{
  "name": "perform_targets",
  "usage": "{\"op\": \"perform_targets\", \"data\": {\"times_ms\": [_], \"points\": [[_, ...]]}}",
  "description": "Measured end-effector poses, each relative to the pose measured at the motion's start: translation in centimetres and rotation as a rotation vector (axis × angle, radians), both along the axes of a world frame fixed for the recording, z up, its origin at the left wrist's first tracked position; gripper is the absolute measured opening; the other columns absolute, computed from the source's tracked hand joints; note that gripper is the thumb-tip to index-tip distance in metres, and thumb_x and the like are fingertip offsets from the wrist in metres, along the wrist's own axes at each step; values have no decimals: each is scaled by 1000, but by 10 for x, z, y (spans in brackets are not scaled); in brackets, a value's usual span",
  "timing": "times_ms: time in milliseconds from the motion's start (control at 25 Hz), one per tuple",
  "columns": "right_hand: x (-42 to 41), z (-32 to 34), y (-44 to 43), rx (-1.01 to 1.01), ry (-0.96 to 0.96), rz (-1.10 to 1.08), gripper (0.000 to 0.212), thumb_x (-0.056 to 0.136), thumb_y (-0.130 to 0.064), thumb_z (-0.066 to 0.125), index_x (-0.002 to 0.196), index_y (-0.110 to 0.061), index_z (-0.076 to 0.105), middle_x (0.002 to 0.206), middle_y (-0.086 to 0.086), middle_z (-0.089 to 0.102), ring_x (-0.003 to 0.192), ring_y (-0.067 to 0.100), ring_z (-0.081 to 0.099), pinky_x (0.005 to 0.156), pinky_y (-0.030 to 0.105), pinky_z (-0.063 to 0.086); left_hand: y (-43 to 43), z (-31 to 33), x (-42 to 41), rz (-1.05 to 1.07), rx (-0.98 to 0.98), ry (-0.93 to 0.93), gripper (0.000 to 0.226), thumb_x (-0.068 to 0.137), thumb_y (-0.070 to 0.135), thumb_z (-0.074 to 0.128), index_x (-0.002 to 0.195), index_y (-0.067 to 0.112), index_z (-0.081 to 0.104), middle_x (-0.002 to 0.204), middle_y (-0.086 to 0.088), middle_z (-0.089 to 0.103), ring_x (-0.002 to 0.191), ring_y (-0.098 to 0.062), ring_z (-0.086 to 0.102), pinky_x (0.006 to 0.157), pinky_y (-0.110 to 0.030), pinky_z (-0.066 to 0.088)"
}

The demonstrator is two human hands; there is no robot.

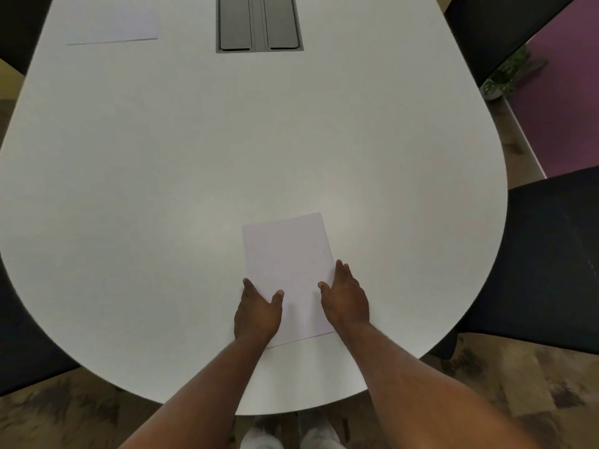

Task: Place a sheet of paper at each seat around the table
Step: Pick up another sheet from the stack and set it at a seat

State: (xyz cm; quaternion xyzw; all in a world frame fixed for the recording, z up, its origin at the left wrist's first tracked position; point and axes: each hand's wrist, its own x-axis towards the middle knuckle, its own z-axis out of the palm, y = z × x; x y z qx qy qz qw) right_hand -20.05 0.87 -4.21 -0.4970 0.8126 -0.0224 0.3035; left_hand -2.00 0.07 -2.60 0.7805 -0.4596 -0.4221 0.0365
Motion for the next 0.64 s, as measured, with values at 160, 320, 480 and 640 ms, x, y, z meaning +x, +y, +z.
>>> {"op": "perform_targets", "data": {"times_ms": [160, 320, 480, 640], "points": [[2, 0, -8, 4, 27, -33, 67, 100, -38, 50, 155, -12, 21, 144, 11, 49, 123, 32, 53, 99, 40, 43, -5, -1, -5, 14, 16, -24, 92, 94, 55, 52, 160, 10, 7, 163, -10, 30, 145, -32, 37, 116, -45, 34], [4, 2, -11, 0, 56, -72, 62, 98, -35, 56, 149, -11, 30, 138, 10, 50, 122, 30, 53, 97, 40, 44, -4, -1, -4, -27, 14, -71, 91, 95, 56, 50, 160, 9, 7, 163, -9, 31, 144, -32, 39, 115, -45, 36], [7, 3, -10, 8, 13, -116, 58, 95, -31, 61, 144, -12, 35, 136, 10, 49, 121, 31, 52, 94, 40, 47, 0, -3, -4, -40, -6, -87, 89, 95, 55, 50, 160, 9, 10, 163, -9, 32, 144, -31, 39, 115, -44, 36], [6, 4, -14, 20, -95, -239, 52, 92, -29, 66, 135, -11, 43, 130, 10, 55, 117, 31, 58, 97, 42, 48, -1, -1, -8, -23, -5, -71, 88, 95, 54, 51, 160, 10, 11, 163, -8, 32, 144, -31, 40, 115, -44, 35]]}}
